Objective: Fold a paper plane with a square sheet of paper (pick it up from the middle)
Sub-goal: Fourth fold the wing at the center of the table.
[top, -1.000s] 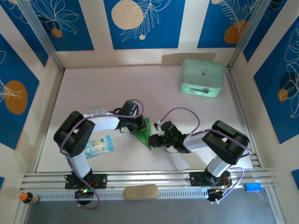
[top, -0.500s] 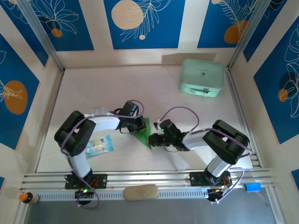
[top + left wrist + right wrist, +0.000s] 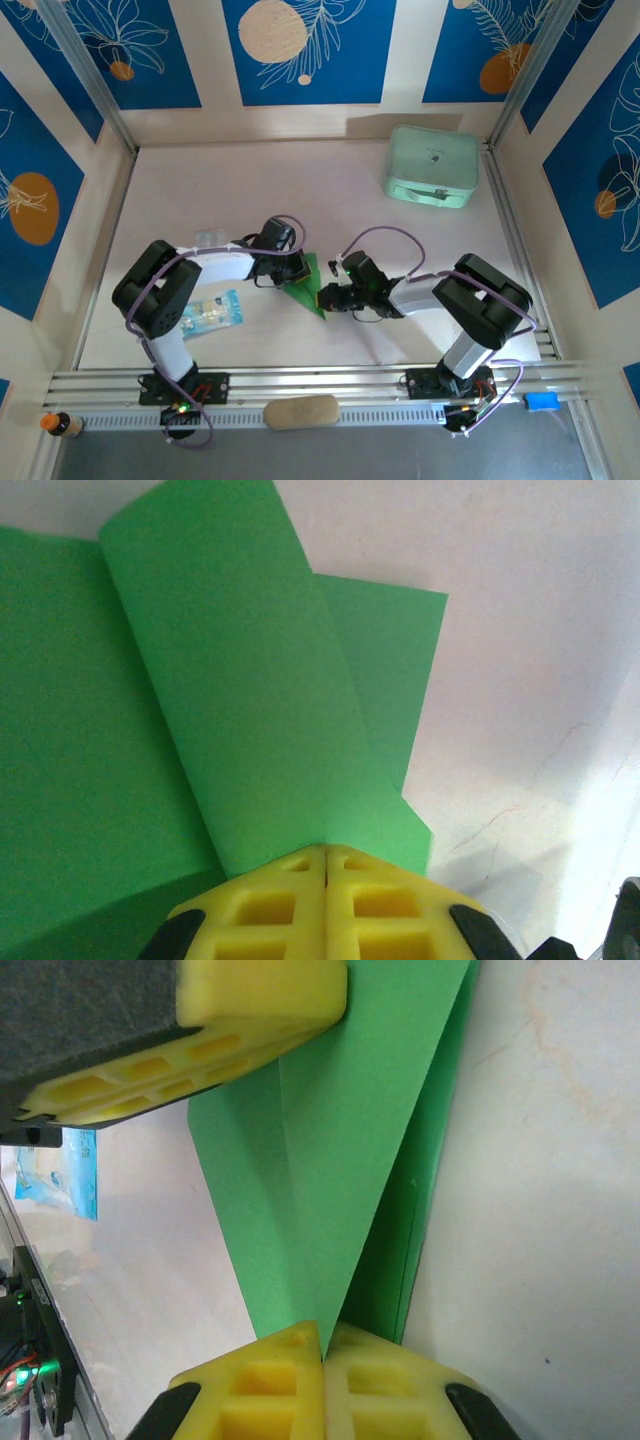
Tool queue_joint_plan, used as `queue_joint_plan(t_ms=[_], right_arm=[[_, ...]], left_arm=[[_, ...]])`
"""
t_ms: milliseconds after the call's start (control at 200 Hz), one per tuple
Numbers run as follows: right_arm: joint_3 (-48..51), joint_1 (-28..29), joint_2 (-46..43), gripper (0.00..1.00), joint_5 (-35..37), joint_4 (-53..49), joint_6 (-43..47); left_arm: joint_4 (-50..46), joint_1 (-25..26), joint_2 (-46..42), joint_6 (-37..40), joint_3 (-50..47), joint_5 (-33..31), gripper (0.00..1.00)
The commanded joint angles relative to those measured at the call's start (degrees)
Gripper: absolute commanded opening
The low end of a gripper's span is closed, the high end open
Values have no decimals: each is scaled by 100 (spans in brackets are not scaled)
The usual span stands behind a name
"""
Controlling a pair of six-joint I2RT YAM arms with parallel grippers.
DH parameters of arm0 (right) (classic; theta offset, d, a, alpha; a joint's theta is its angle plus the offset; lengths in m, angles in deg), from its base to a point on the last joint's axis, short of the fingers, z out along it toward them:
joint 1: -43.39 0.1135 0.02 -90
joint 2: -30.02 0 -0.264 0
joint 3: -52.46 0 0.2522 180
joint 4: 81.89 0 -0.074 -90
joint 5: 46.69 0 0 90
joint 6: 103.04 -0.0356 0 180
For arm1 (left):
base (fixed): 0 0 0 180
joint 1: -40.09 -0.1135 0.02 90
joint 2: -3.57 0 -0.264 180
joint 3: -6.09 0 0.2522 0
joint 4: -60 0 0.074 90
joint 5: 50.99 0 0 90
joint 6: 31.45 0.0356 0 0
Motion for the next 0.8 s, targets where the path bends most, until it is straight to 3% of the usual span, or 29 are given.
queue_joint_plan(t_ms=[0,320,450,795], right_arm=[[30,3,334,5,-6,-862,4],[-16,-120,355,4,-150,-1045,-77],[-36,-166,369,4,-207,-1080,-161],[-63,-193,431,4,-252,-1115,-306]], left_arm=[[-86,-1,-90,70,-93,-85,0],[310,-4,-451,206,-148,111,1],[281,-2,-243,247,-70,350,1],[-58,-2,41,346,138,227,0]])
